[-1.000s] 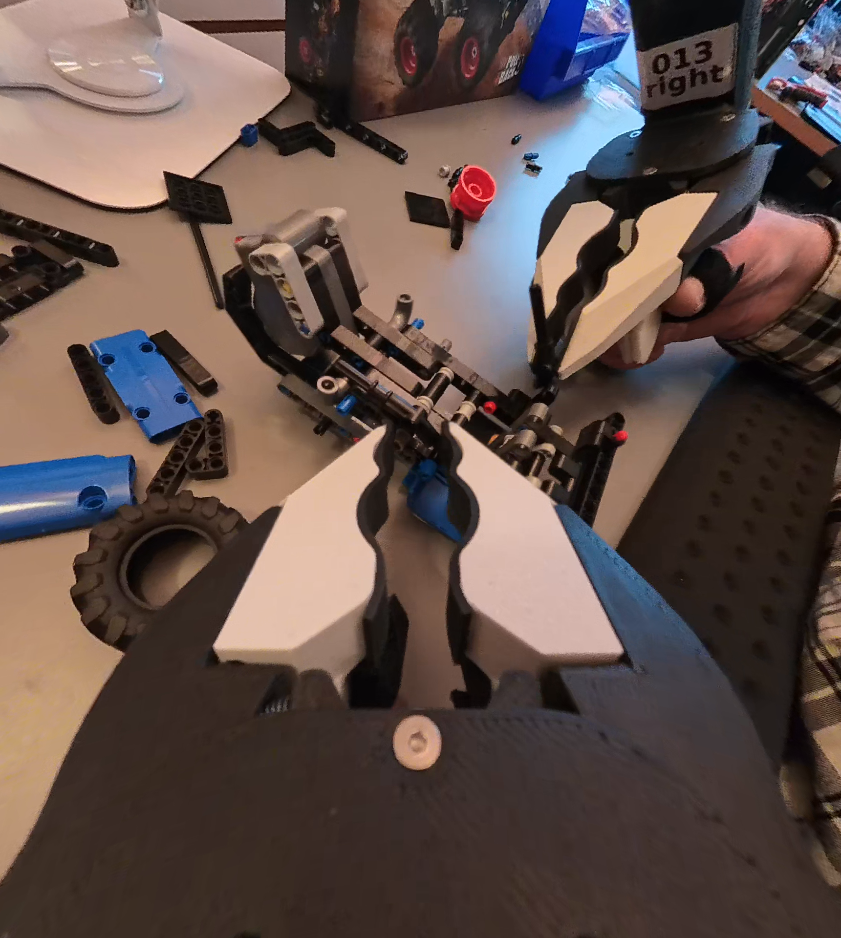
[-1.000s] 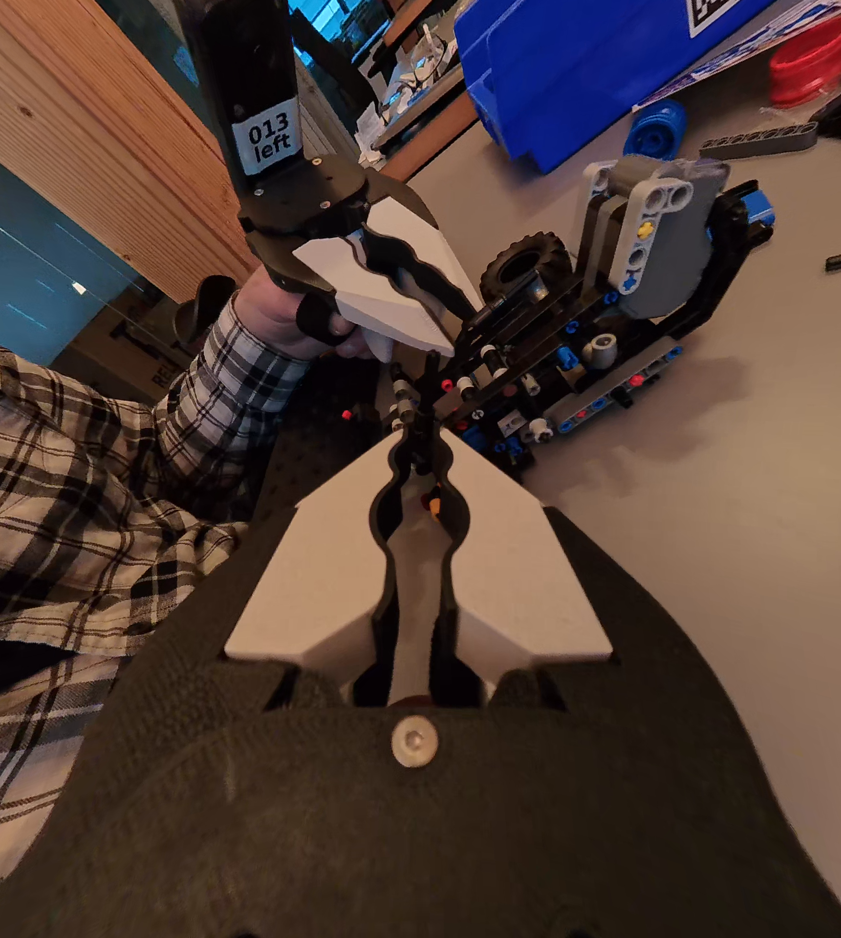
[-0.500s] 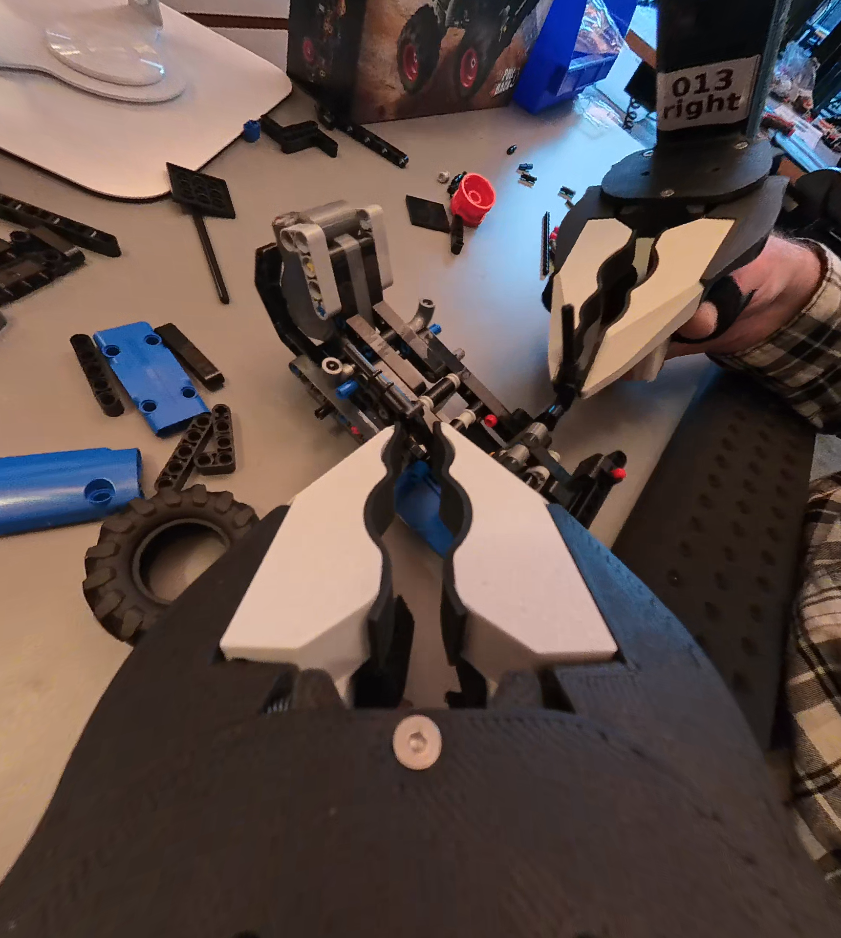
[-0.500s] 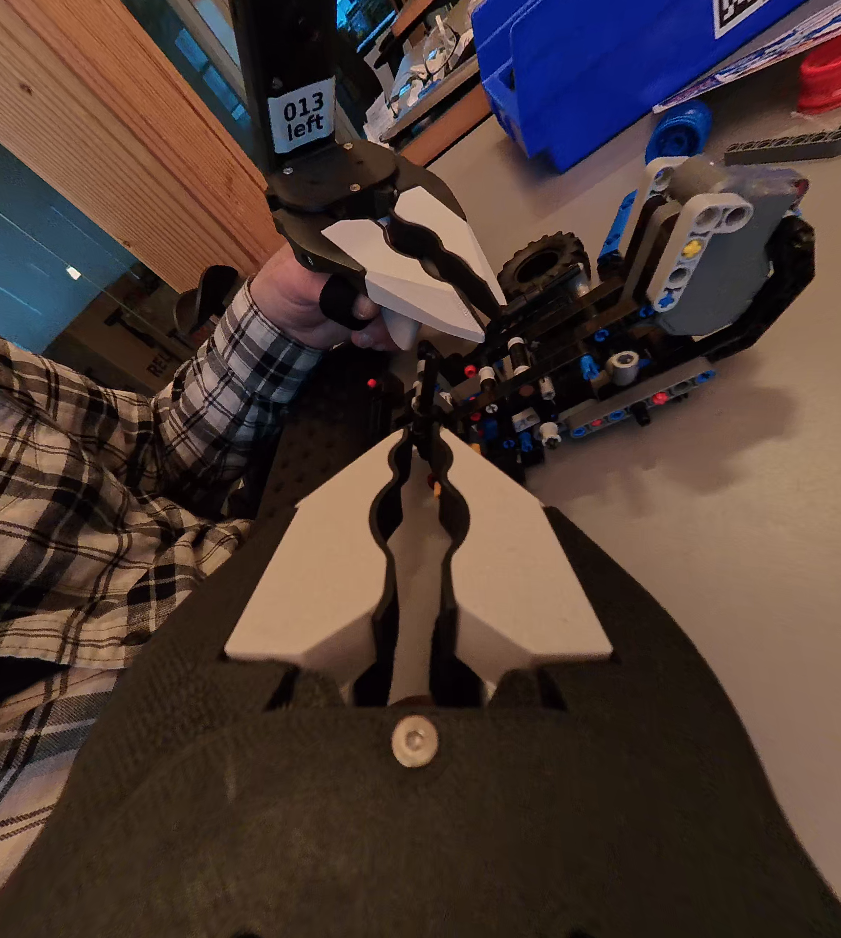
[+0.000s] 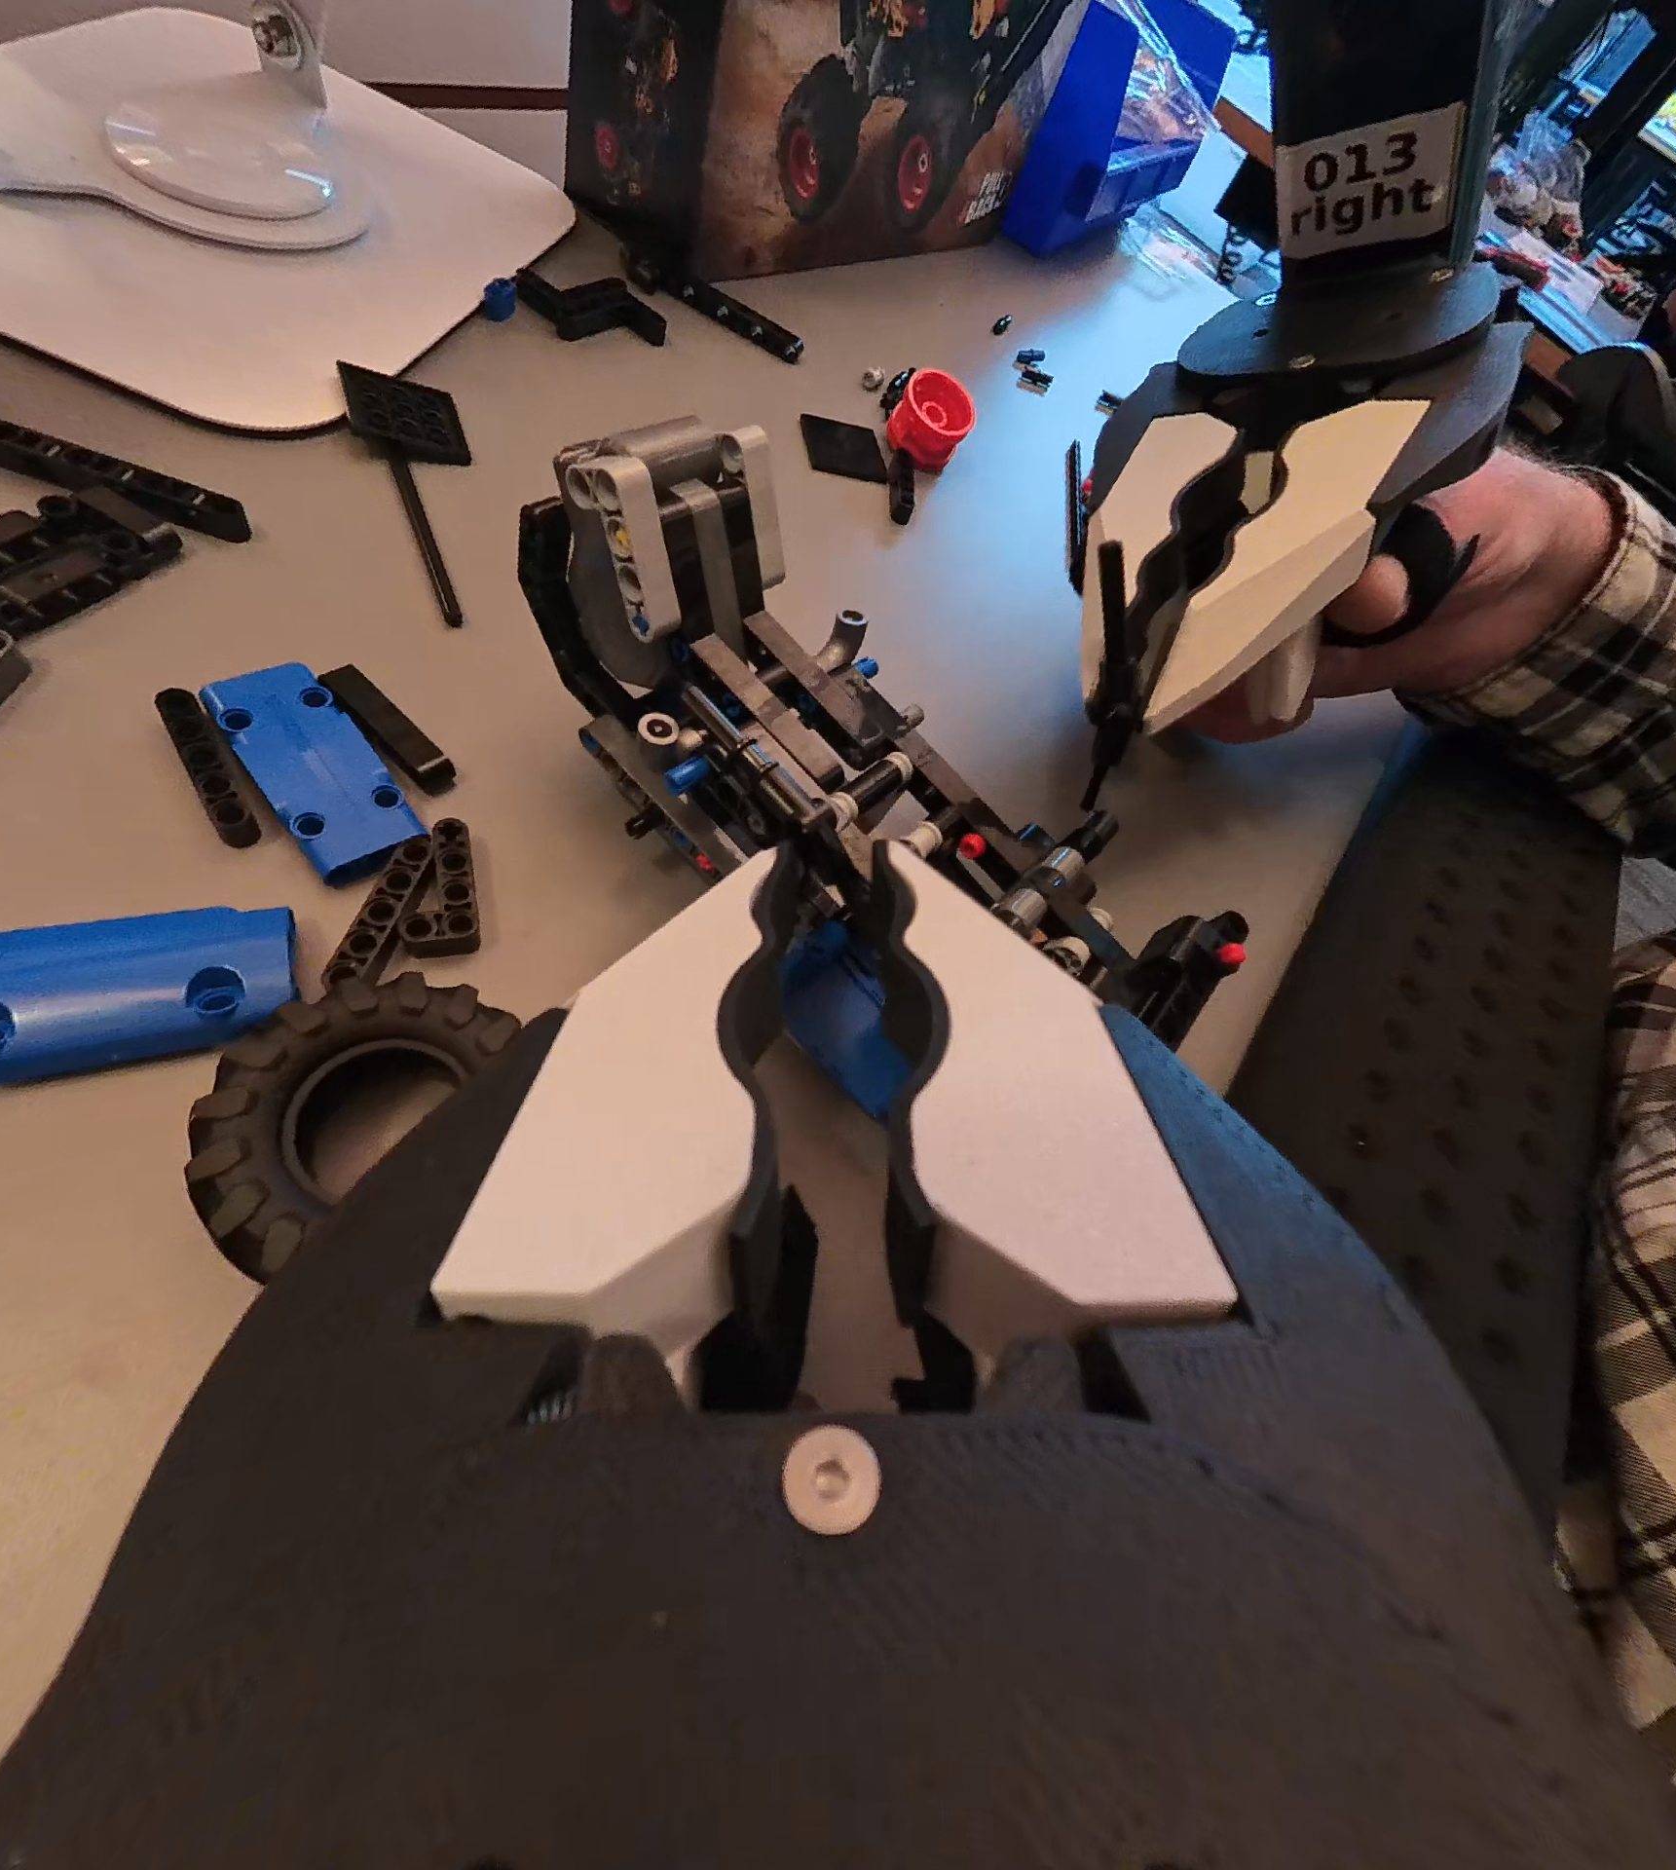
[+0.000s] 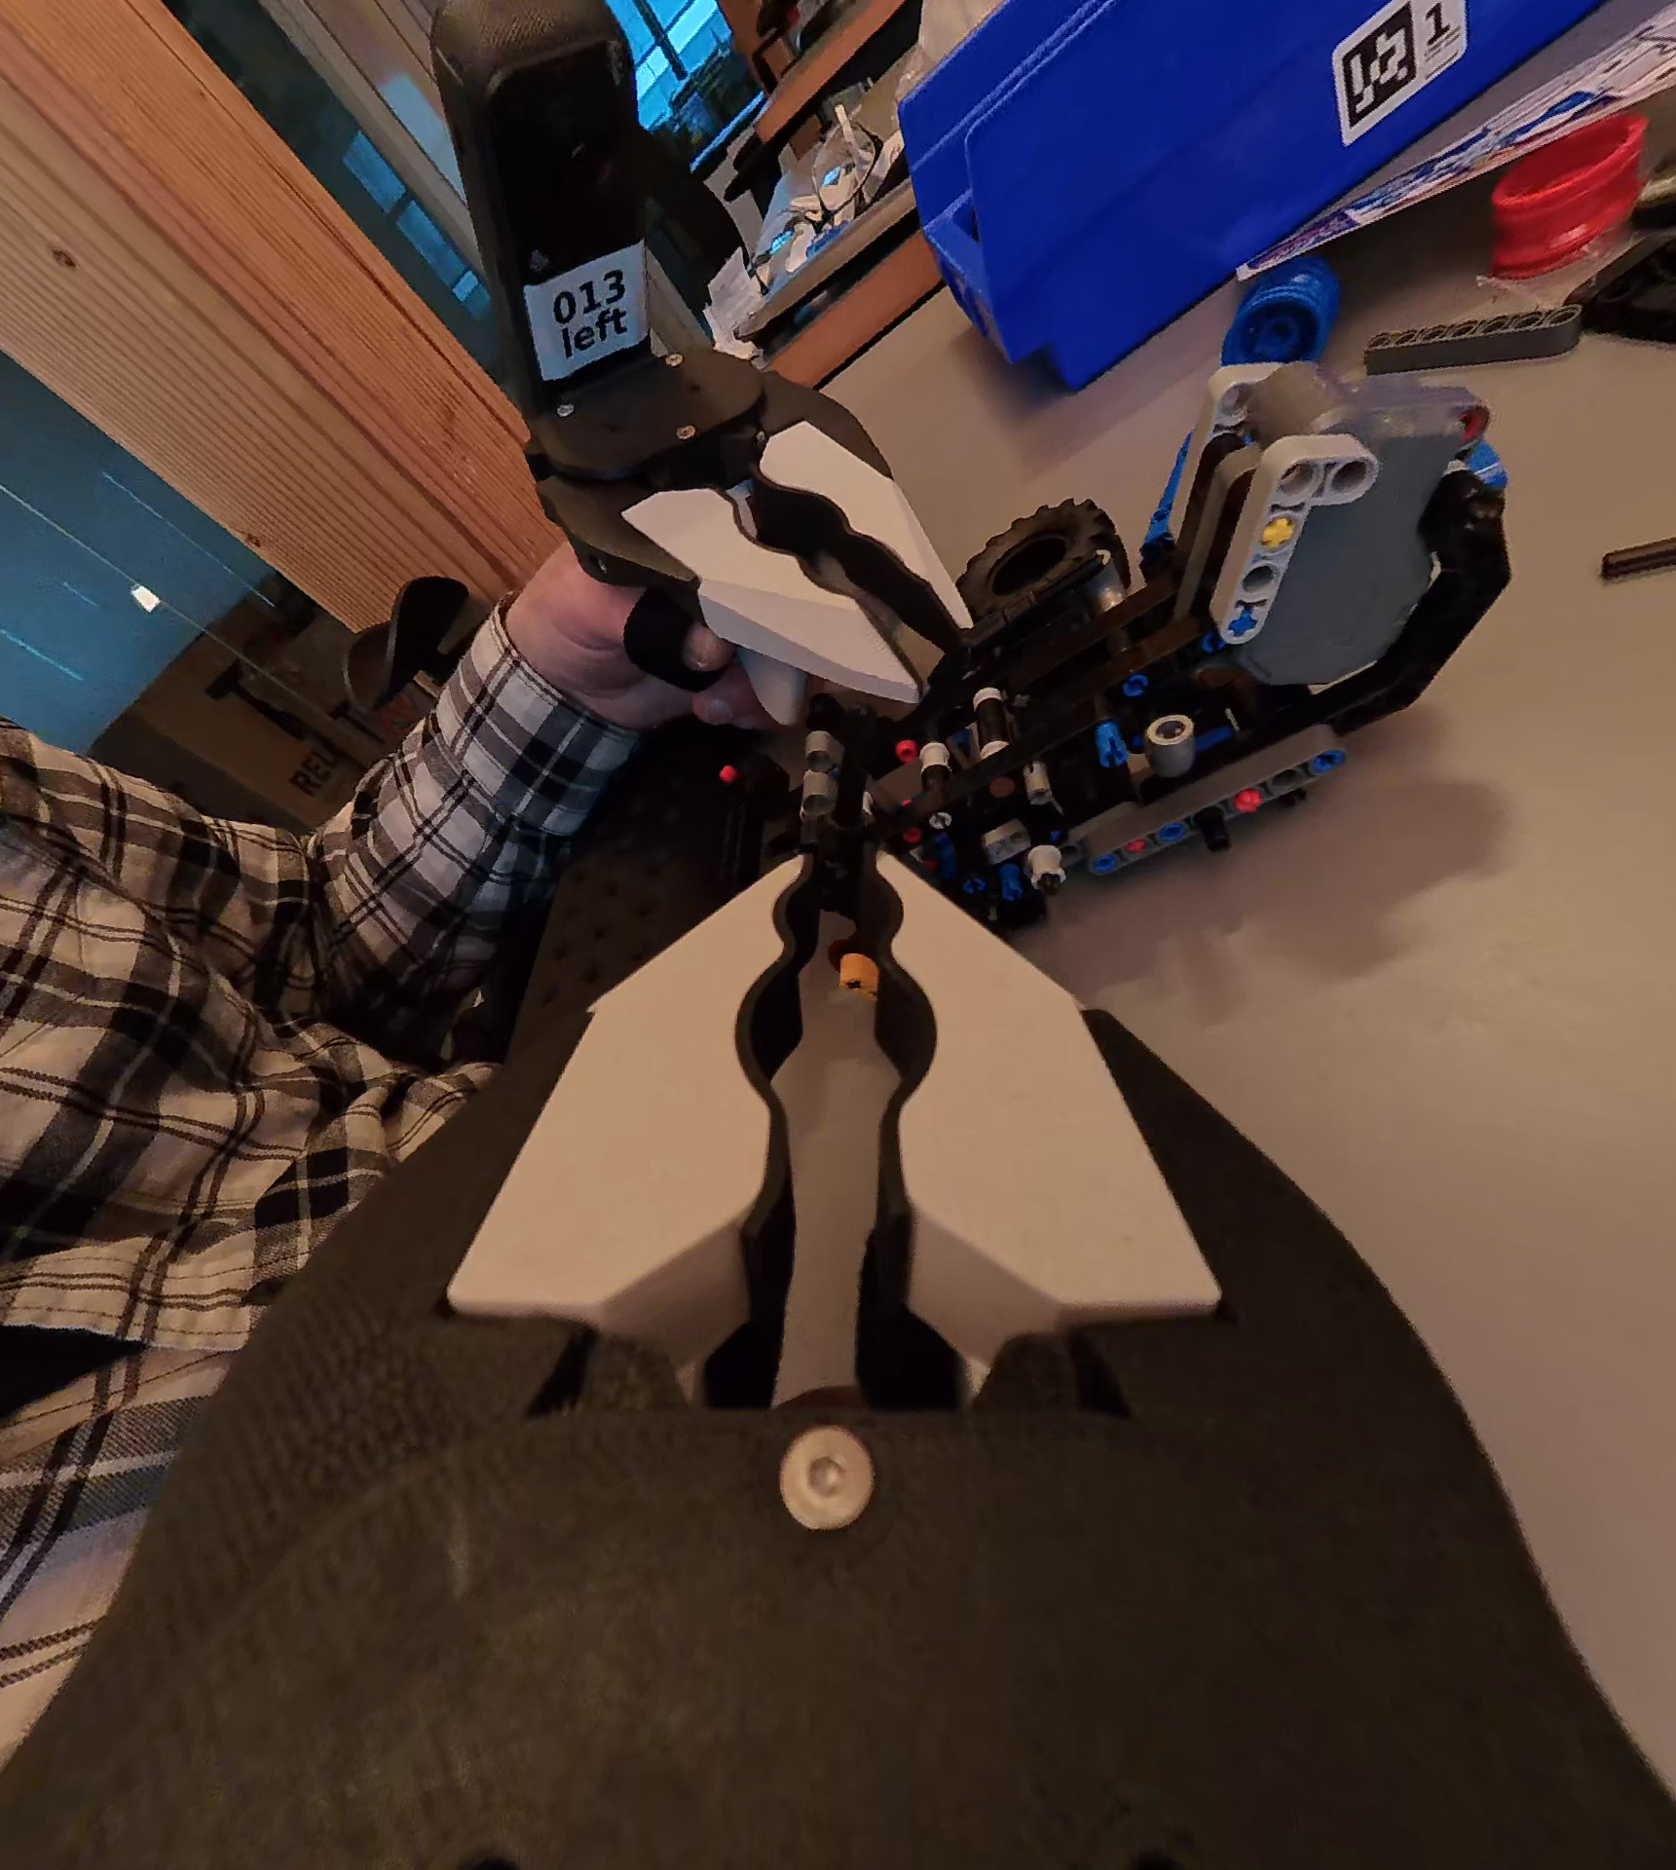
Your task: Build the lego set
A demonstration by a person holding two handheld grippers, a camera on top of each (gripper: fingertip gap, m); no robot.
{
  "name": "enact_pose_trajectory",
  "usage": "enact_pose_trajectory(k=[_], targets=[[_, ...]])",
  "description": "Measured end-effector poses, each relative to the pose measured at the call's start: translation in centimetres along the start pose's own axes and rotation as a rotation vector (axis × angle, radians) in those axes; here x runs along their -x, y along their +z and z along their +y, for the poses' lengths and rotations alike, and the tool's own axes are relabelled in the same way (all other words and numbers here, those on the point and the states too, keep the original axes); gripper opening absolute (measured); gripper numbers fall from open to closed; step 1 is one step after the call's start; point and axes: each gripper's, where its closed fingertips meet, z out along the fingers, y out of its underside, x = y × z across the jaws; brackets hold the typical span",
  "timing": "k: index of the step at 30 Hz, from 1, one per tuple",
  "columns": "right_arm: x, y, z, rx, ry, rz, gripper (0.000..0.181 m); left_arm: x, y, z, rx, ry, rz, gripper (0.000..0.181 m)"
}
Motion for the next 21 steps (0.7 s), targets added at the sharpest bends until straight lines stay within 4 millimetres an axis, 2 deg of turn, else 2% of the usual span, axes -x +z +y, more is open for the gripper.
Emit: enact_pose_trajectory(k=[7,12,21], targets=[[-0.33,-0.26,-0.09,-0.003,-0.004,0.016,0.005,0.17,0.05,0.32,0.01,0.009,-0.013,0.016],[-0.24,-0.21,-0.03,0.002,-0.01,0.016,0.005,0.02,0.09,0.19,0.007,0.018,-0.014,0.007],[-0.3,-0.35,-0.11,-0.001,-0.013,0.02,0.005,0.02,0.14,0.12,0.0,0.016,-0.013,0.006]])
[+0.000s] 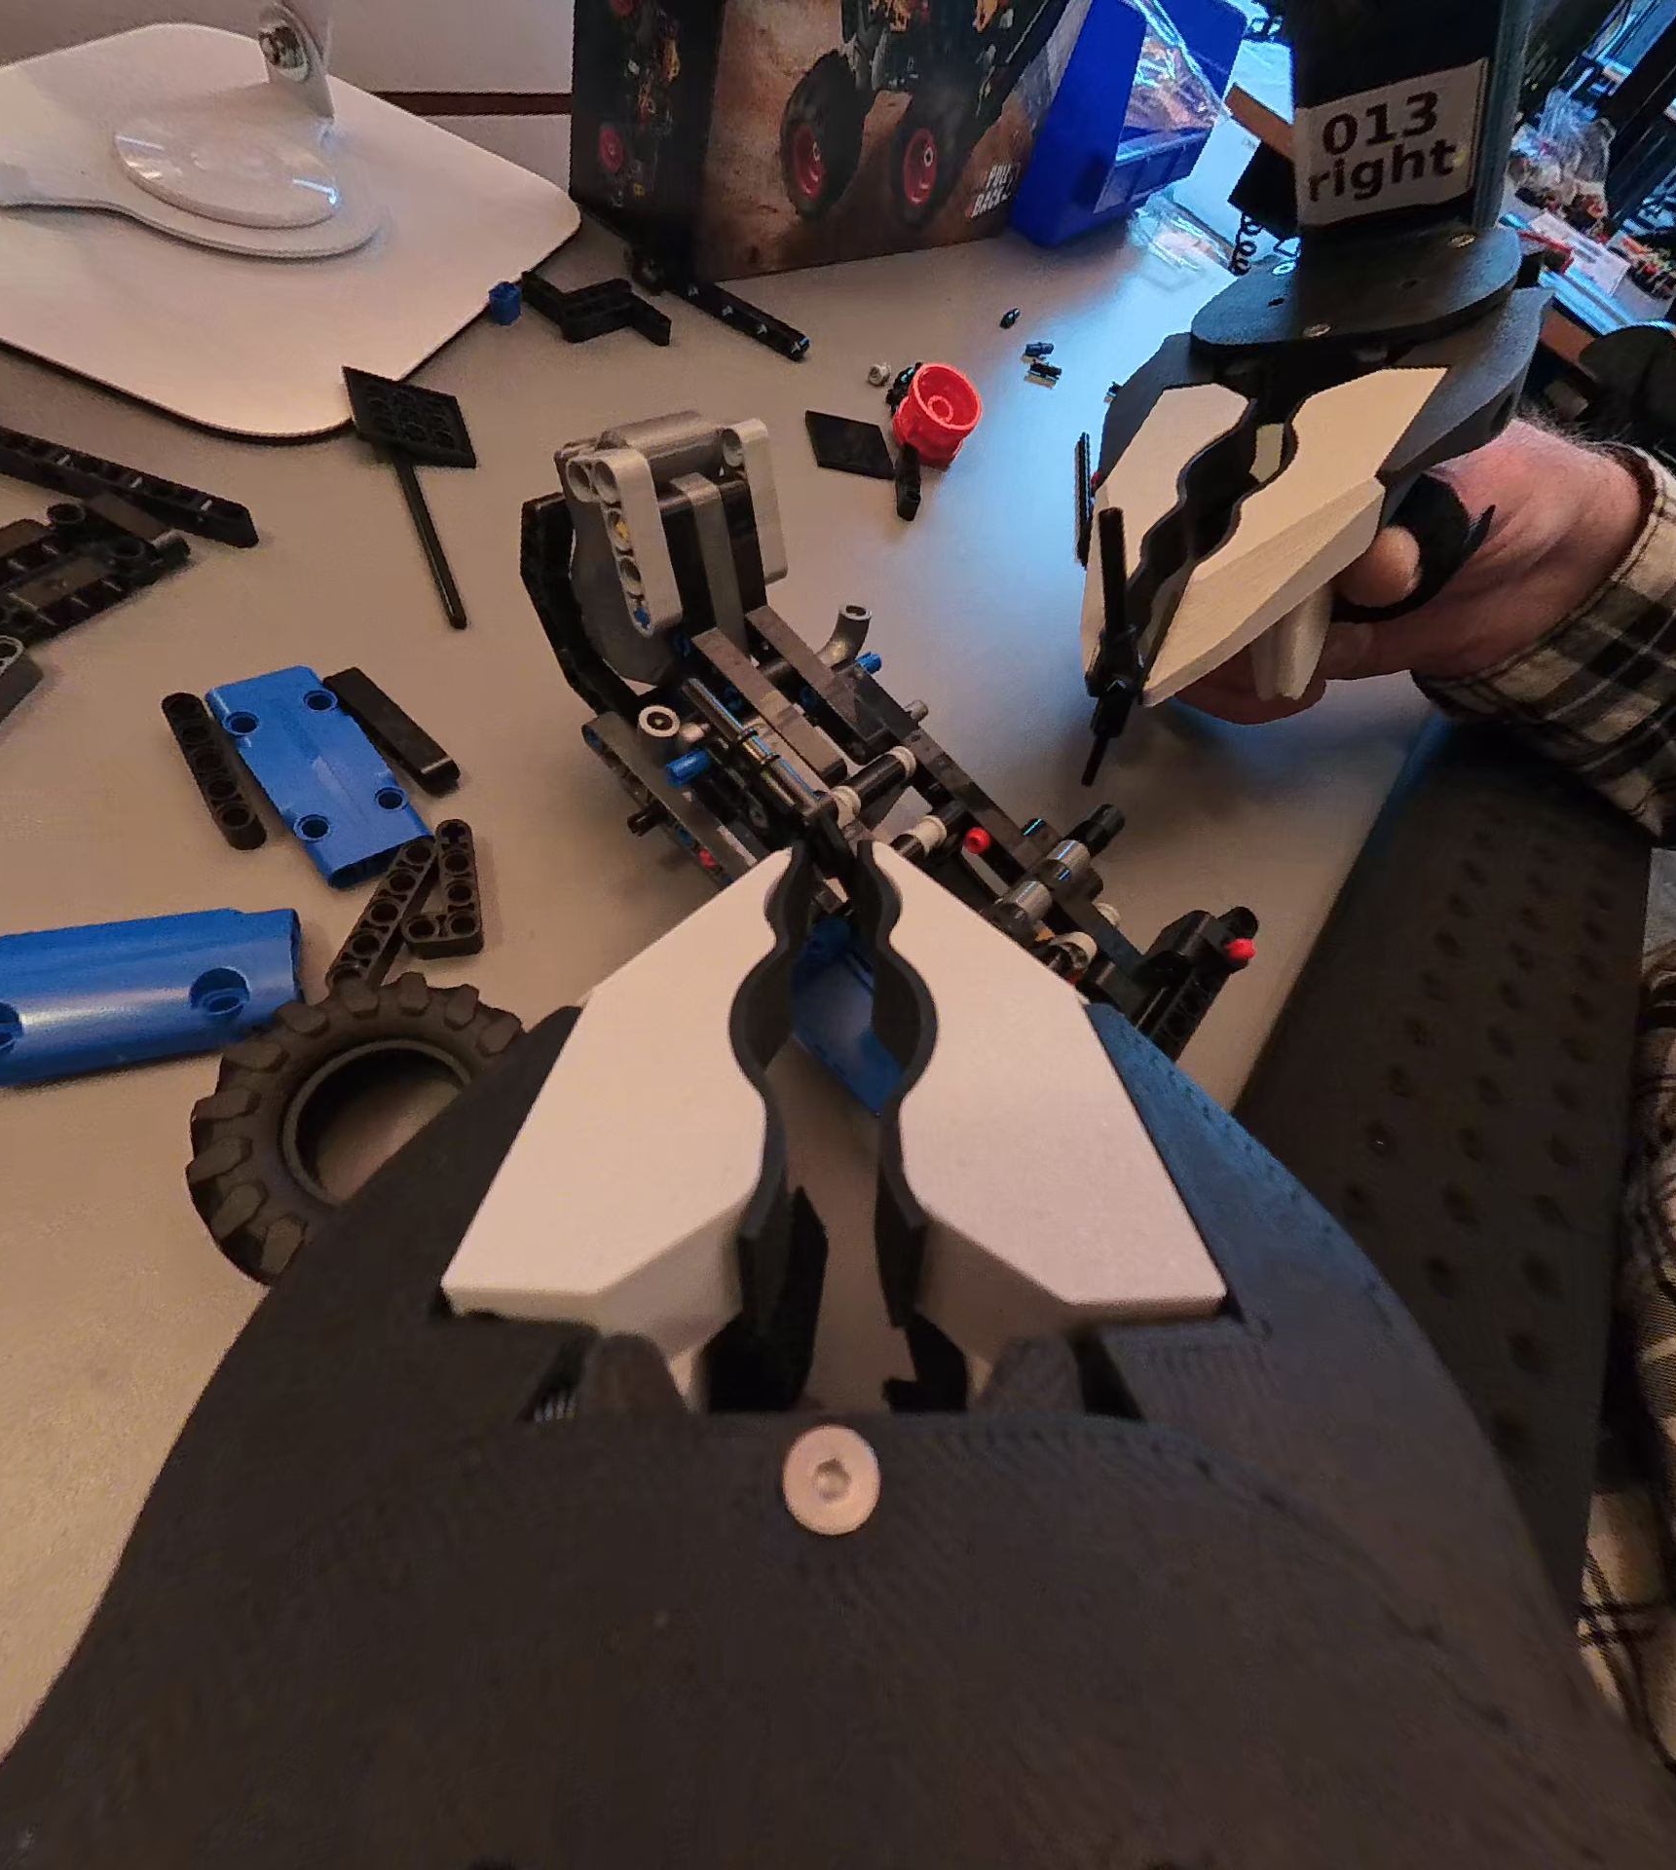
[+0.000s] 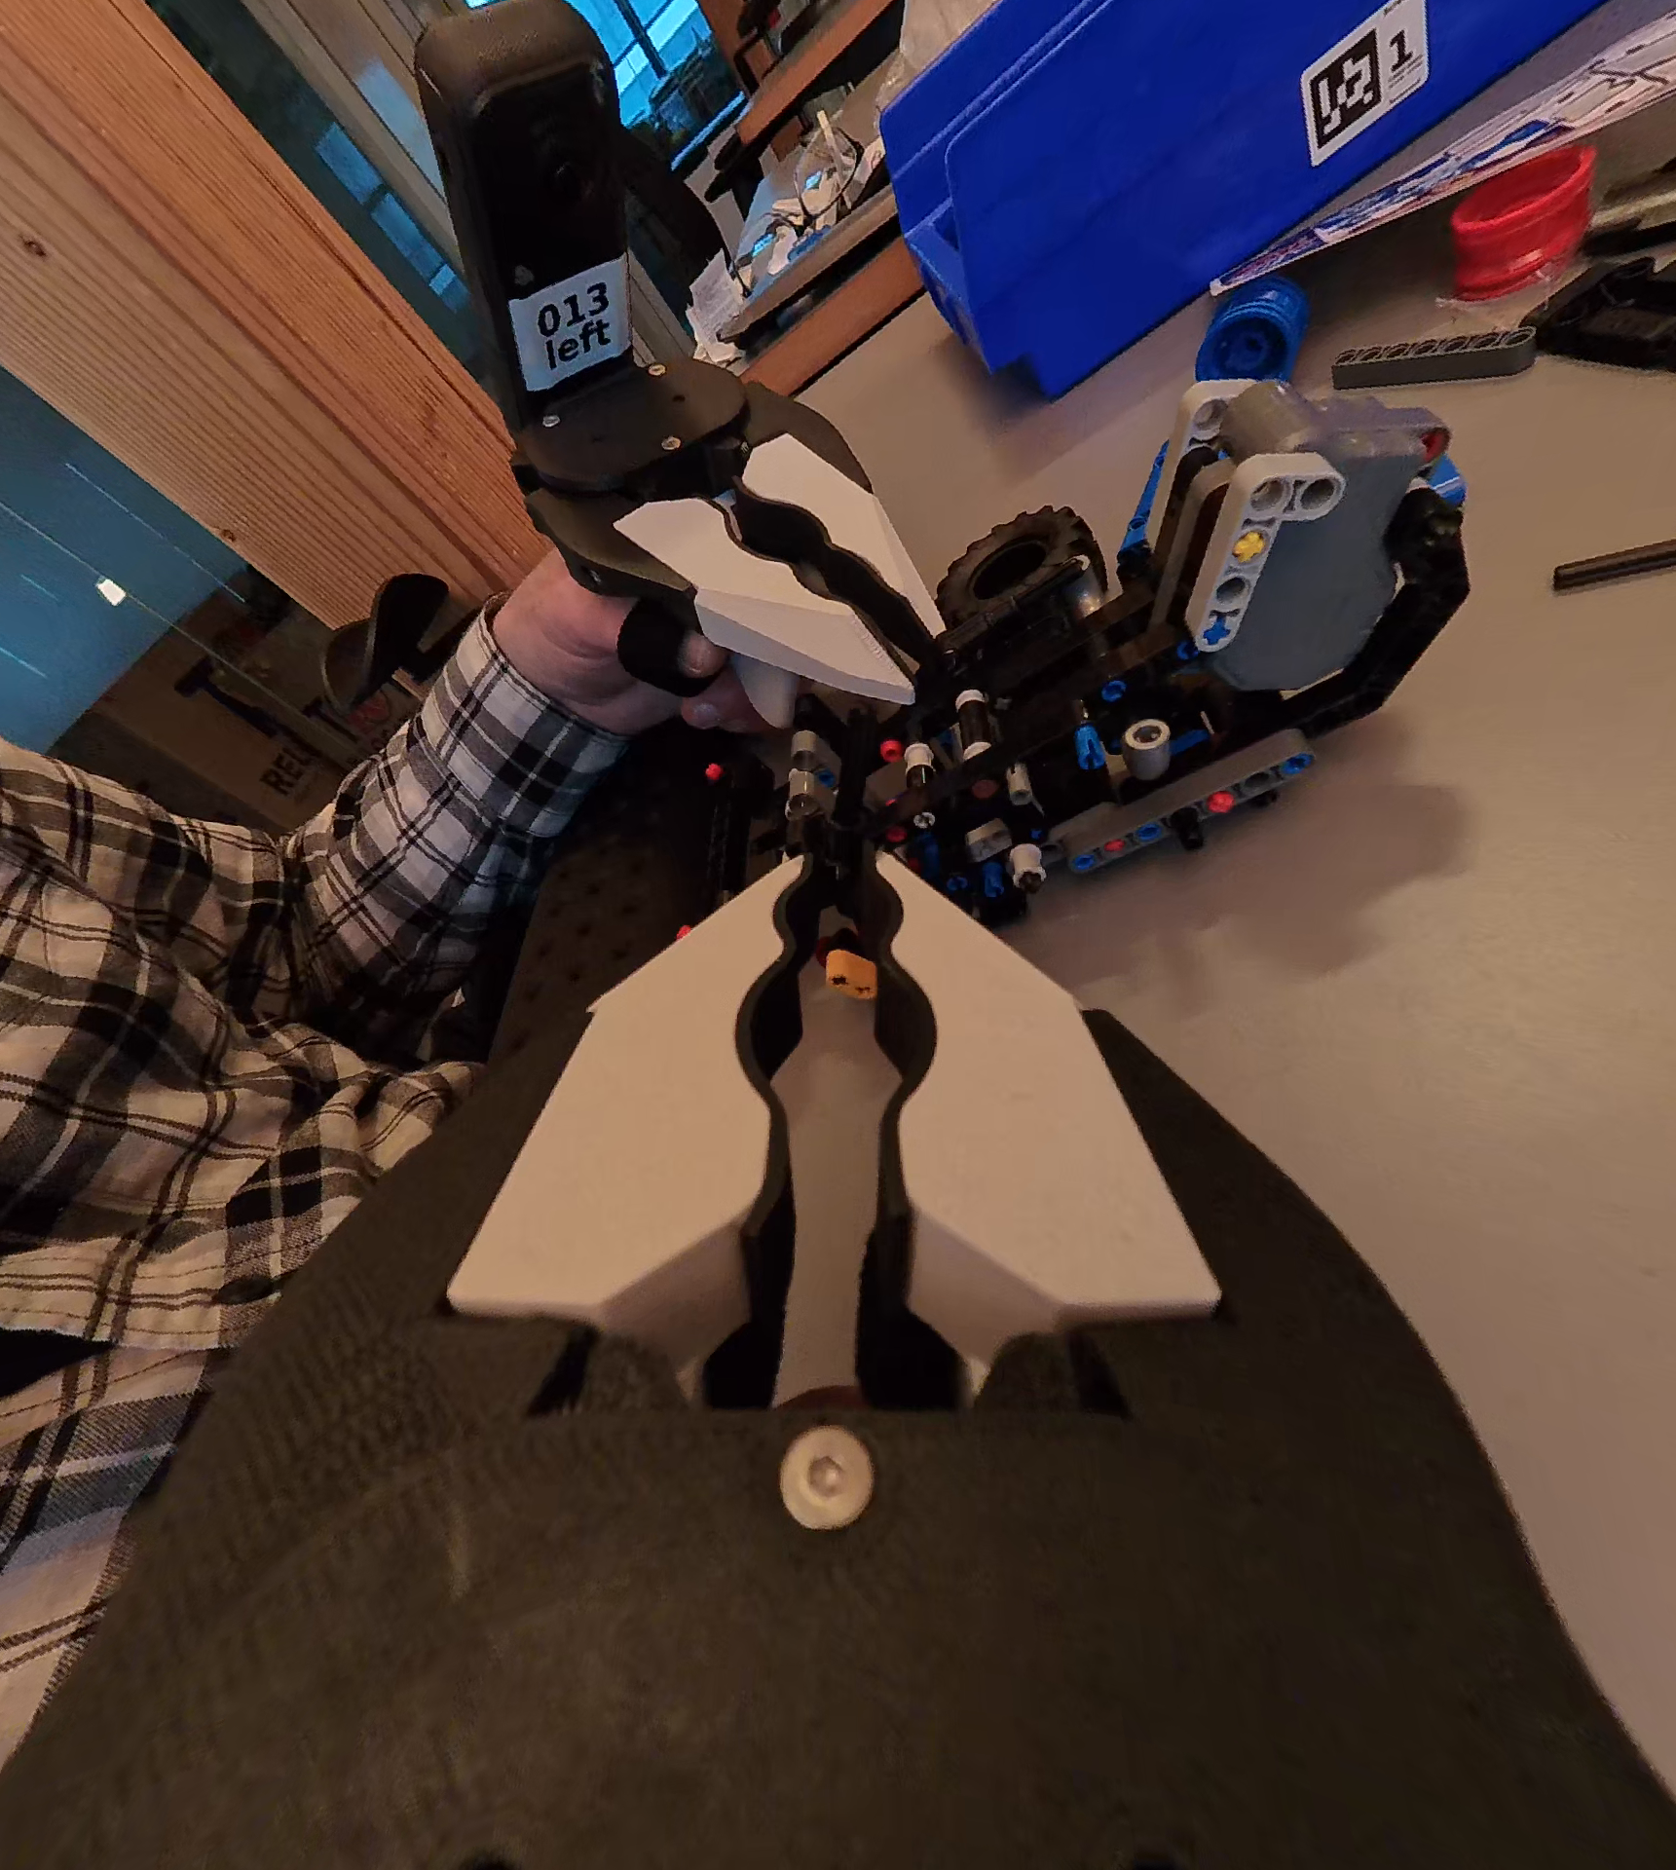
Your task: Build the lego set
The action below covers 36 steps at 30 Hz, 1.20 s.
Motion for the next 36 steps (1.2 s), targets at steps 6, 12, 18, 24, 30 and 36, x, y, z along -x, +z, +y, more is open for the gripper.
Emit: enact_pose_trajectory(k=[6,12,18,24,30,36], targets=[[-0.06,-0.17,-0.08,-0.002,-0.004,0.005,0.005,0.06,-0.02,-0.01,-0.01,-0.007,0.006,0.007],[-0.1,-0.31,-0.14,-0.003,-0.008,0.011,0.005,0.05,0.03,-0.01,-0.019,-0.006,0.012,0.009],[-0.25,-0.43,-0.19,-0.006,-0.009,0.017,0.005,0.0,0.04,0.0,-0.024,0.0,0.014,0.008],[-0.29,-0.53,-0.28,-0.01,-0.01,0.02,0.005,-0.01,0.05,0.0,-0.028,0.001,0.017,0.009],[-0.24,-0.69,-0.44,-0.015,-0.013,0.021,0.005,-0.03,0.07,0.0,-0.031,0.002,0.023,0.009],[-0.11,-0.77,-0.54,-0.017,-0.017,0.019,0.005,-0.04,0.1,-0.02,-0.032,0.009,0.021,0.009]])
